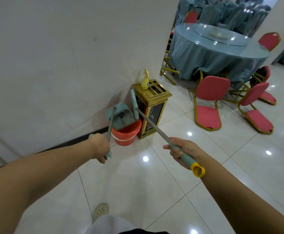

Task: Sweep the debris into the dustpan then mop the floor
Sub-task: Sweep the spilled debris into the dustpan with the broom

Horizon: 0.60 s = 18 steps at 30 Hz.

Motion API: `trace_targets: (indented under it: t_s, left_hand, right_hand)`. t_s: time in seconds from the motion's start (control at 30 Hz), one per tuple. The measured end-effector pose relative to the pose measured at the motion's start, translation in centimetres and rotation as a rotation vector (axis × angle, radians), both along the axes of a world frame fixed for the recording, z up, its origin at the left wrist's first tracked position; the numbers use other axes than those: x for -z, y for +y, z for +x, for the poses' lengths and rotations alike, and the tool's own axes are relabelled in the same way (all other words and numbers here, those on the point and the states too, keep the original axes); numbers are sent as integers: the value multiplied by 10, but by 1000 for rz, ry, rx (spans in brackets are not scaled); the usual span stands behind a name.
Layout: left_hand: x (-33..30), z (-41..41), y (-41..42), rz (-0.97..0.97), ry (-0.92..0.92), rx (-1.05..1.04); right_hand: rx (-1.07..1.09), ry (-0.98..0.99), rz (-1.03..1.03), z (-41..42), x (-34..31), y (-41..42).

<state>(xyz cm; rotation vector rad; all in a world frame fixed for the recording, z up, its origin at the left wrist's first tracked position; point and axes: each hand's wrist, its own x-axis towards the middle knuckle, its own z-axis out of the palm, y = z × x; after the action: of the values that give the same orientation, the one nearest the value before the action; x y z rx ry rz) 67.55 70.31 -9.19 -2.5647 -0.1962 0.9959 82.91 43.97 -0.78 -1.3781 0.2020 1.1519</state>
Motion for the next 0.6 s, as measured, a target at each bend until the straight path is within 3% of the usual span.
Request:
trace_targets:
  t_s: [0.13,0.3,0.6]
  left_hand:
    - [-4,-5,0,-24,-135,29]
    - [-14,-11,0,-160,-421,-120]
    - [-56,-28,15,-418,-1001,-783]
  right_hand:
    - [-8,-4,-6,-4,0,0]
    - [-28,-25,-32,-8,1,3]
    - [-100,-51,-75,-12,-5,26]
